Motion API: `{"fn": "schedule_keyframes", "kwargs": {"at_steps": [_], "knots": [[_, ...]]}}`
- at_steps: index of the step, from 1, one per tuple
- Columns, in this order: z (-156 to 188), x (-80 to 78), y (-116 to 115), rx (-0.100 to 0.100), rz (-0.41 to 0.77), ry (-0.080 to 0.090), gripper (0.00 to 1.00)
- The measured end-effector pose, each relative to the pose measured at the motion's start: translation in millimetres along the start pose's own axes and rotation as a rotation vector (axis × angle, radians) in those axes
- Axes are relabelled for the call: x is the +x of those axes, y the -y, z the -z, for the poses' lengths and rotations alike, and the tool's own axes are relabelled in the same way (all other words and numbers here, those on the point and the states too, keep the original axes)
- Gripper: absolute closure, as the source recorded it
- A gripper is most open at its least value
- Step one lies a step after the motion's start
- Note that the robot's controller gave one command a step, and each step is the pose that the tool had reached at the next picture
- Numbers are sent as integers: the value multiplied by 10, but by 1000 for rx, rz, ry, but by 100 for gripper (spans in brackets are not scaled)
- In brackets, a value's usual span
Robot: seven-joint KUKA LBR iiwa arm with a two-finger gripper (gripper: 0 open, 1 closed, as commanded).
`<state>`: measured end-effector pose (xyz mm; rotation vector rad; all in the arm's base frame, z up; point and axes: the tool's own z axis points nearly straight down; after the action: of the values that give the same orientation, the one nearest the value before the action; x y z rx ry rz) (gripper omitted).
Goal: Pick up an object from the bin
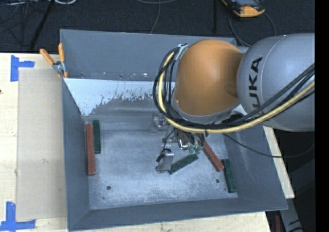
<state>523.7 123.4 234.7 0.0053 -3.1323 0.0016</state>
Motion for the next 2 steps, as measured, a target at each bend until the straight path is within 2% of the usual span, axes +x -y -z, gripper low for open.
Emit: {"fn": "schedule_keyframes", "kwargs": {"at_steps": [1, 2], "knots": [[-232, -200, 137, 0, 341, 7, 0], [-986, -174, 936, 3, 439, 1, 0]]}}
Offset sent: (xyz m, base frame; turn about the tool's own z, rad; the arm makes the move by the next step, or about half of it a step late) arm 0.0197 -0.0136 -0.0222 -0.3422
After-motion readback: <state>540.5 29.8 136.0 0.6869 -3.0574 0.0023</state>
